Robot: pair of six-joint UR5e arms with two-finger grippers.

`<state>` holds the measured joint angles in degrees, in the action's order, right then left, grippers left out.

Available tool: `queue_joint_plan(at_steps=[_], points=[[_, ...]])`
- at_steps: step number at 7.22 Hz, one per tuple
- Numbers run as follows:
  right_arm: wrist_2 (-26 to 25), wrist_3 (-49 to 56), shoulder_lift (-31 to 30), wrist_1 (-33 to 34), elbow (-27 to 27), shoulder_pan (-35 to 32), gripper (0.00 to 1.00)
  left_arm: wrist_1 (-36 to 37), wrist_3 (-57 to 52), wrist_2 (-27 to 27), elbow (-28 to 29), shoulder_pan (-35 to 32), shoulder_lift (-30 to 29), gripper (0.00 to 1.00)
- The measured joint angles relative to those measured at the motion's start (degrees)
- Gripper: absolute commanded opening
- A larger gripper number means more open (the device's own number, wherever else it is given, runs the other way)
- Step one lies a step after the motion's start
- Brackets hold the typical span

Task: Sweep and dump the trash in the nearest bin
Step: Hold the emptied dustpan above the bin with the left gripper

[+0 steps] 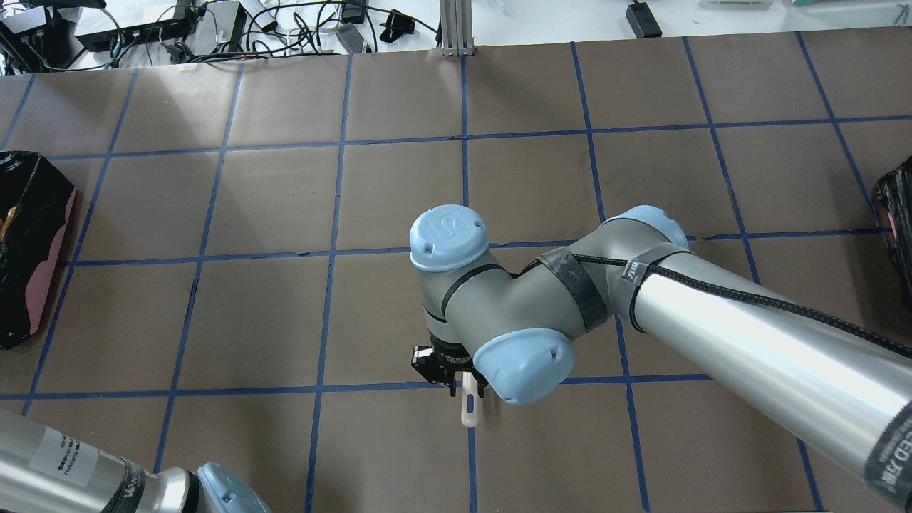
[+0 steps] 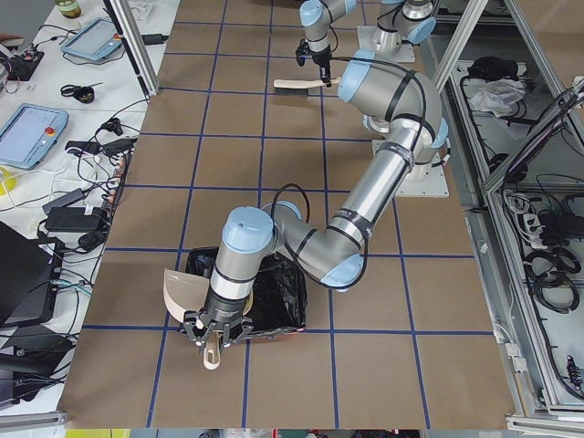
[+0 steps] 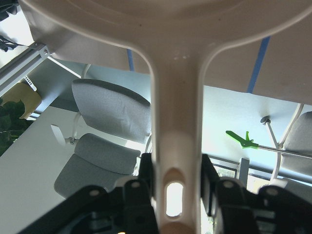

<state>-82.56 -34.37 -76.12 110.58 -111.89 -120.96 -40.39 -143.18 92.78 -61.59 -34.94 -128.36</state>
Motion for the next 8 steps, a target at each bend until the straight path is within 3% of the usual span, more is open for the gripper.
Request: queue_joint_plan(at_steps=[2,5,8], points=[[-0.8,0.0,0.4,0.3,0.0,0.0,0.77,2.9,-3.3,2.1,-0.2,-1.8,1.1,0.0],[-5.3,2.2,-0.1,2.5,1.5,0.2,0.95,5.4,-5.8,4.4,-0.4,-4.2,2.5,0.0],[-6.6,6.8,-5.8,0.2,7.2,2.9,0.99,-4.6,1.2,7.9,-0.3,-12.1,7.5,0.0]])
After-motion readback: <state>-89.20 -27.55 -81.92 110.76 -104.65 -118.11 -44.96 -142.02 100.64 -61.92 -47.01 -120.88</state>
